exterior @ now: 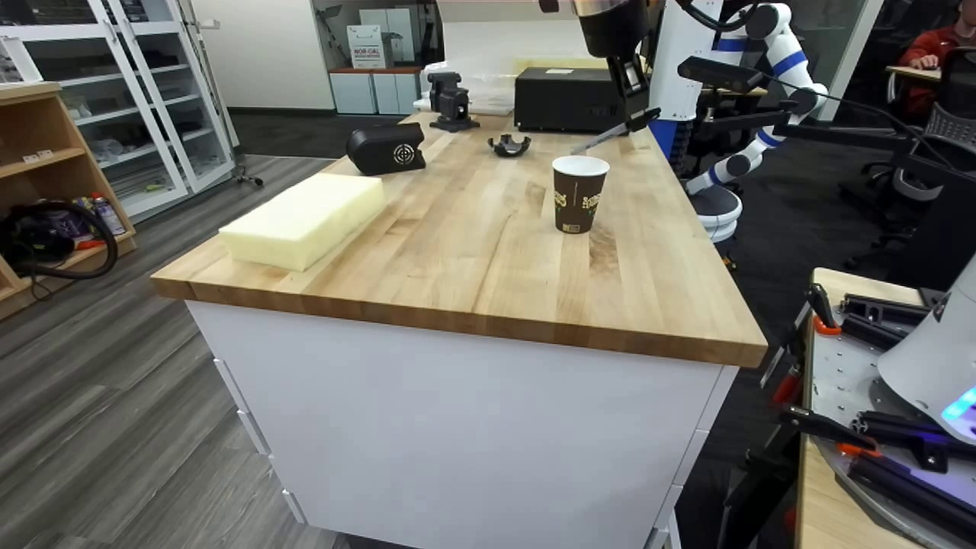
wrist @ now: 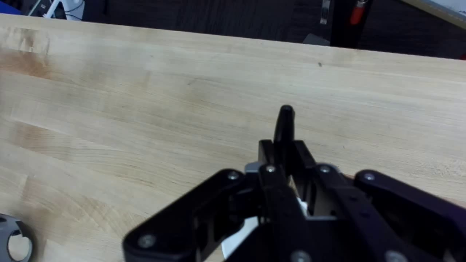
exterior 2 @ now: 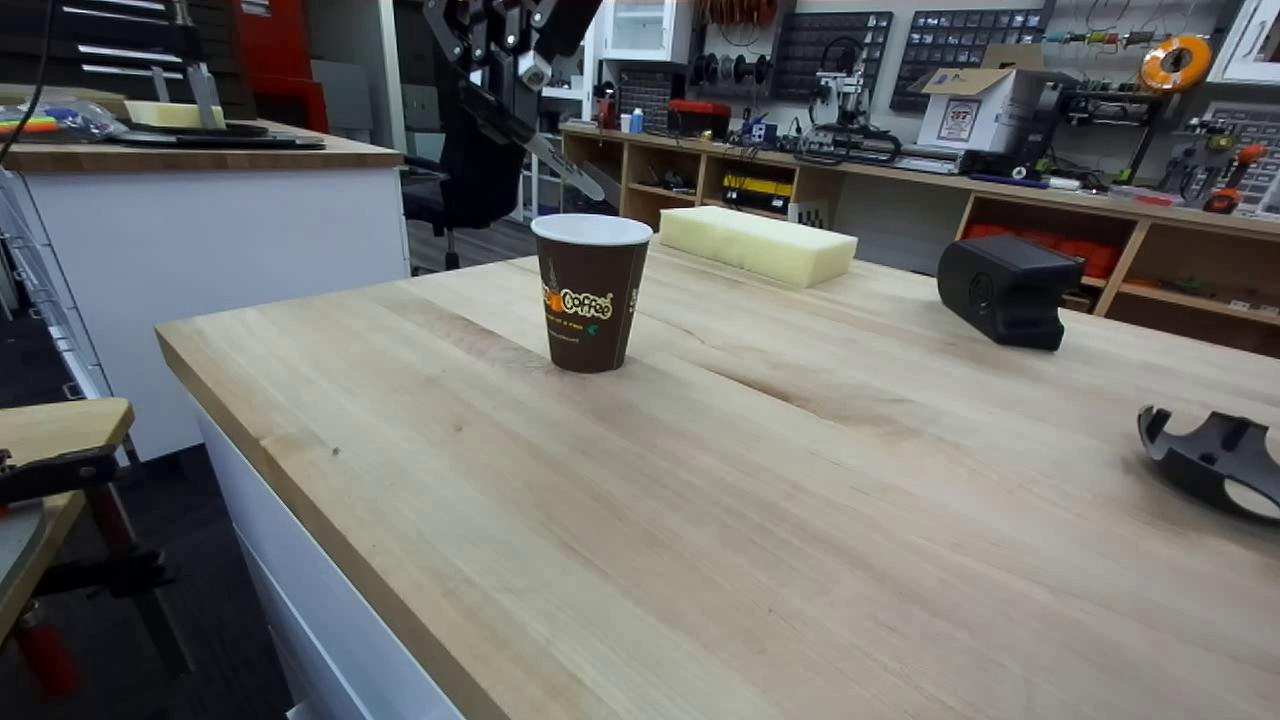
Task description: Put the pen in the cup
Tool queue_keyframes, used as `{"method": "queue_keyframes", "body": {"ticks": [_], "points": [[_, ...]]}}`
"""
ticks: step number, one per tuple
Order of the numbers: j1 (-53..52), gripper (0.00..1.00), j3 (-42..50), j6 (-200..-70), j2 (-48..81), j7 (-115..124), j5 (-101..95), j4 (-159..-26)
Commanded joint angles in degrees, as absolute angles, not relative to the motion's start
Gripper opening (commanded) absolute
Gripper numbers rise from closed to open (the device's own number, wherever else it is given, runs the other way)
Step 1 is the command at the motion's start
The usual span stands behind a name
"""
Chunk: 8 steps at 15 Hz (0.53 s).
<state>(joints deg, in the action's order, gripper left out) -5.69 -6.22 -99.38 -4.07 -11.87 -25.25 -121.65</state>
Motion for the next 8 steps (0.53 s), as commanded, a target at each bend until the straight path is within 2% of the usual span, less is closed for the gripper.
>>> {"method": "queue_keyframes", "body": {"ticks": [1, 8], "points": [[-5.69, 0.04, -6.16, -97.56, -5.02, -10.83, -26.42, -122.22], [-5.78, 0.04, -6.23, -95.48, -4.02, -11.3, -26.83, -121.46]]}}
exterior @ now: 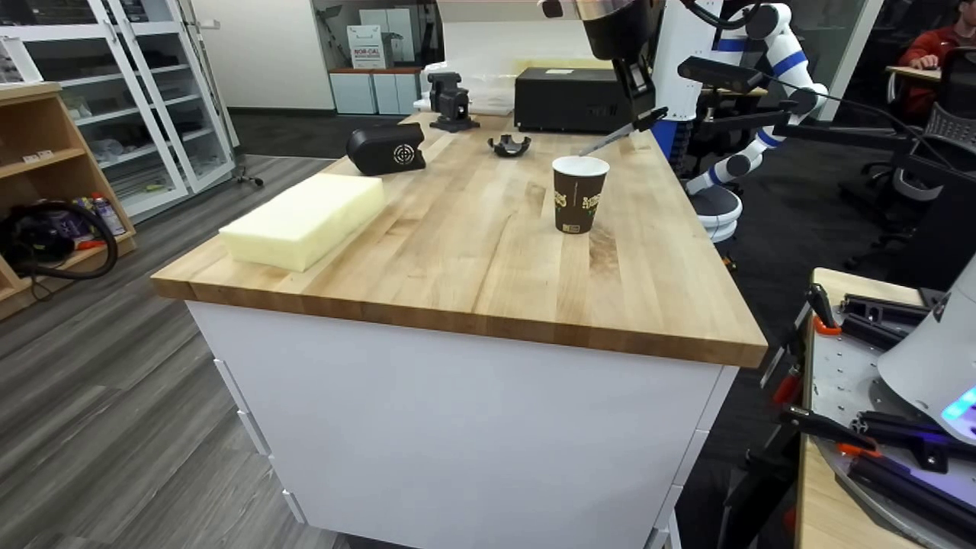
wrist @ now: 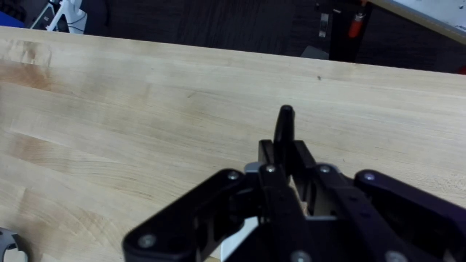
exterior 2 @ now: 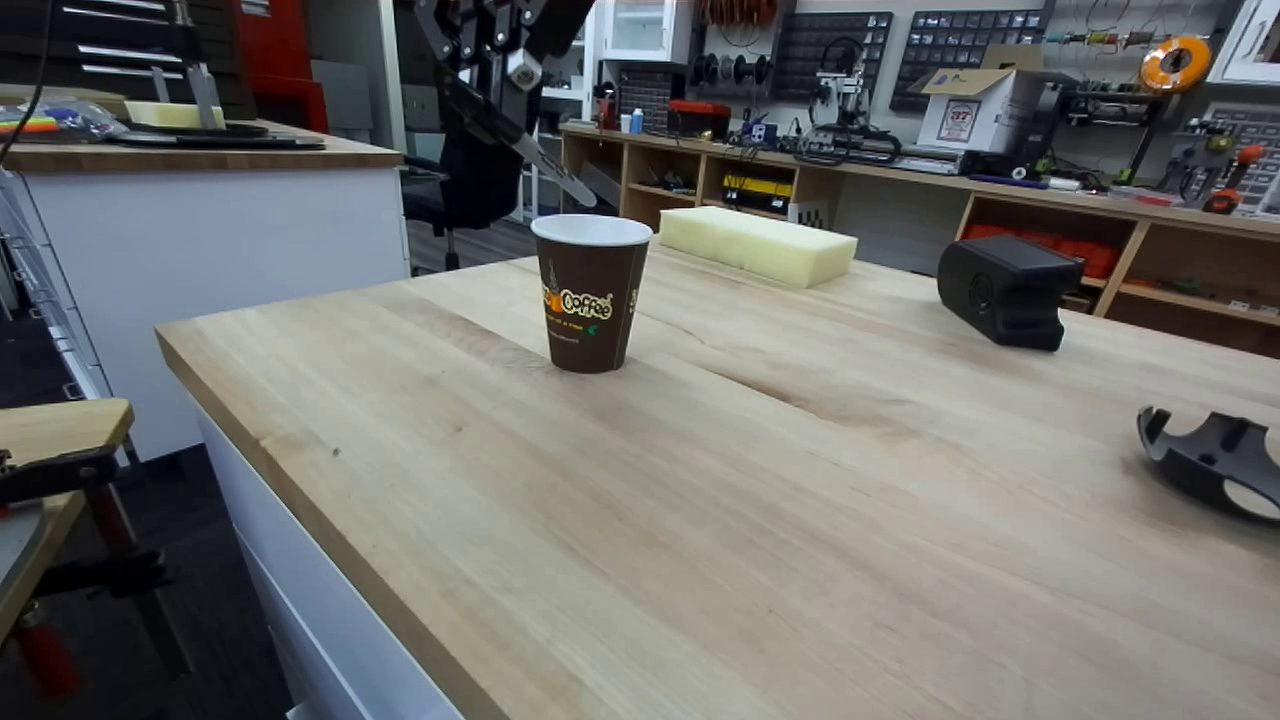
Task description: Put the pen in the cup
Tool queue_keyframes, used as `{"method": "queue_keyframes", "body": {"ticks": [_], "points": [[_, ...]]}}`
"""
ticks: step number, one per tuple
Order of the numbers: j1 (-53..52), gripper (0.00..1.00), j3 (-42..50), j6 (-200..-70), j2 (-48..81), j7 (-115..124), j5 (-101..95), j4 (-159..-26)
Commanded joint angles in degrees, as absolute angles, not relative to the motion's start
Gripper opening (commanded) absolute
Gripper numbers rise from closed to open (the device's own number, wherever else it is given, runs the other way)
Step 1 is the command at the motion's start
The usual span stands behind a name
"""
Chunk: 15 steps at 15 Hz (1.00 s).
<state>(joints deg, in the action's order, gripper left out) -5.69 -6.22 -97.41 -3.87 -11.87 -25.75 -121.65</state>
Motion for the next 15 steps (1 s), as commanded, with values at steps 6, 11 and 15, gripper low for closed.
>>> {"method": "queue_keyframes", "body": {"ticks": [6, 11, 15], "points": [[-5.74, 0.66, -6.19, -95.54, -4.14, -10.93, -27.11, -121.47], [-5.85, 0.98, -6.44, -98.54, -5.96, -8.31, -30.14, -122.52], [-5.84, 1.0, -6.7, -99.91, -8.24, -3.79, -35.09, -123.23]]}}
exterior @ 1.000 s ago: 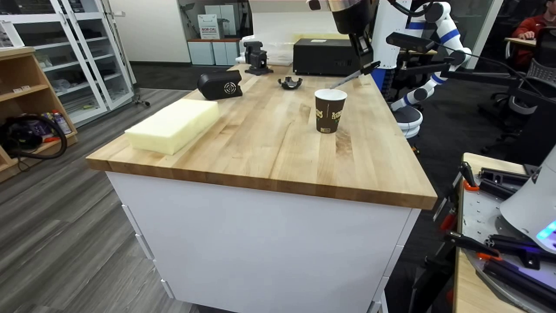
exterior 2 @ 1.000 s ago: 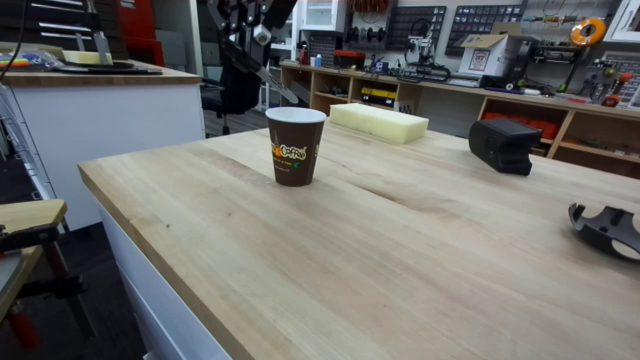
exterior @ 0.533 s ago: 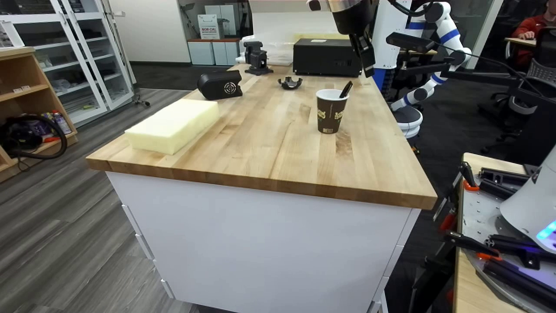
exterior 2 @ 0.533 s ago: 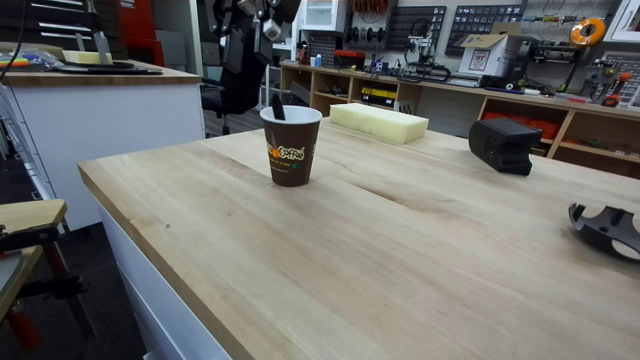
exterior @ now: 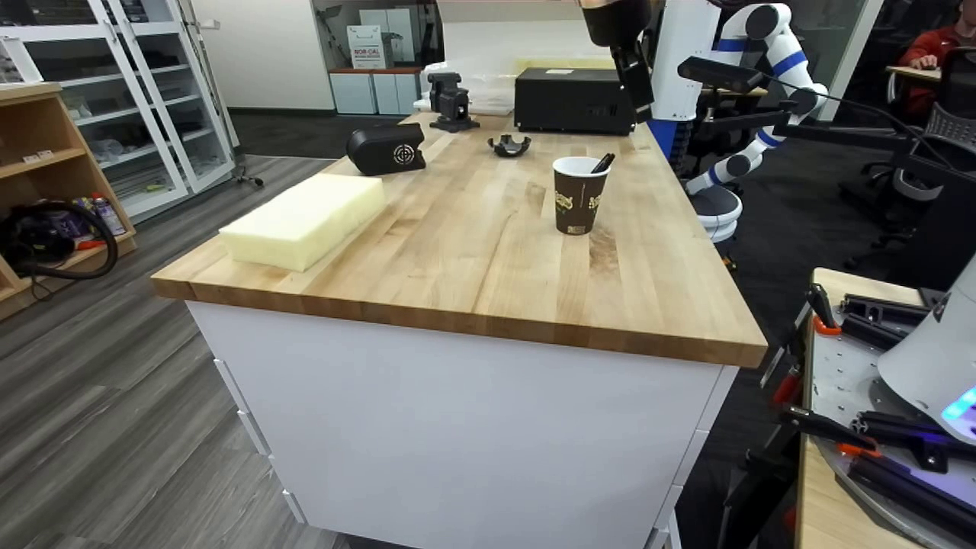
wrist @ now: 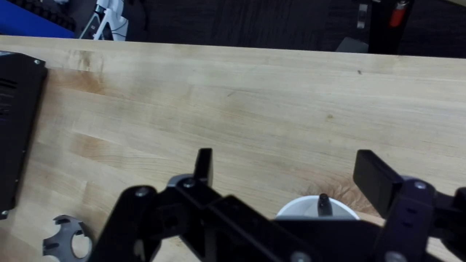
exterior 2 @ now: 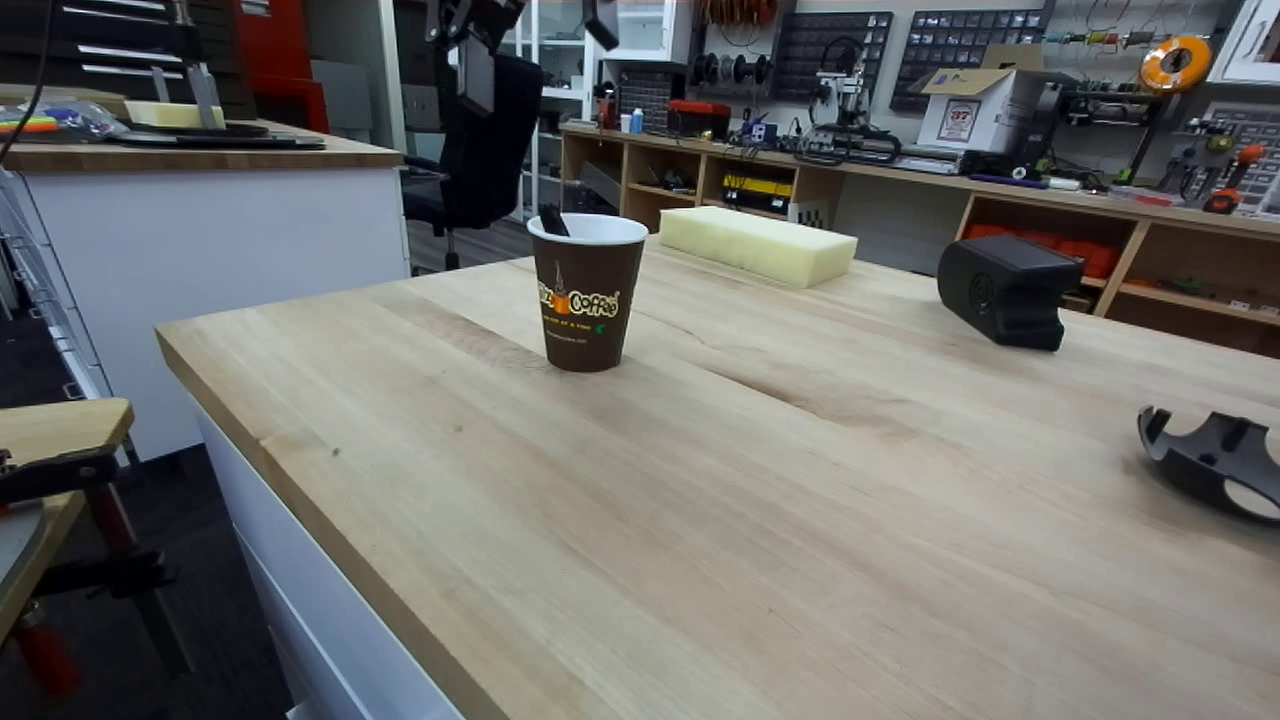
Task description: Put the pen in the cup
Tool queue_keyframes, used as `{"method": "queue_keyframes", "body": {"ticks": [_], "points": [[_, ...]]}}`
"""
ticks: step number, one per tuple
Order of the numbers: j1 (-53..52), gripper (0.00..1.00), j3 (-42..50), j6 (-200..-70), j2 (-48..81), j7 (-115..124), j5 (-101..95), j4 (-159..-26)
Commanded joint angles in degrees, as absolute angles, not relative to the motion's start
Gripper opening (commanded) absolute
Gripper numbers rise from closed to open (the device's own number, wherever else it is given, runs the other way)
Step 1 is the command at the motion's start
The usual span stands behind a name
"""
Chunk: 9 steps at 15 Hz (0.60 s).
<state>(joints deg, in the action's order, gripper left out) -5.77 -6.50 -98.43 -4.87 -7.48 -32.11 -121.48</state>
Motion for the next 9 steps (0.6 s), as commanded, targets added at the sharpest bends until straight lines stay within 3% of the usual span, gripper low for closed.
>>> {"method": "queue_keyframes", "body": {"ticks": [1, 9], "points": [[-5.54, 1.0, -6.35, -100.3, -9.48, -3.51, -35.78, -123.48], [-5.79, 1.0, -6.38, -98.7, -7.67, -5.1, -34.61, -121.48]]}}
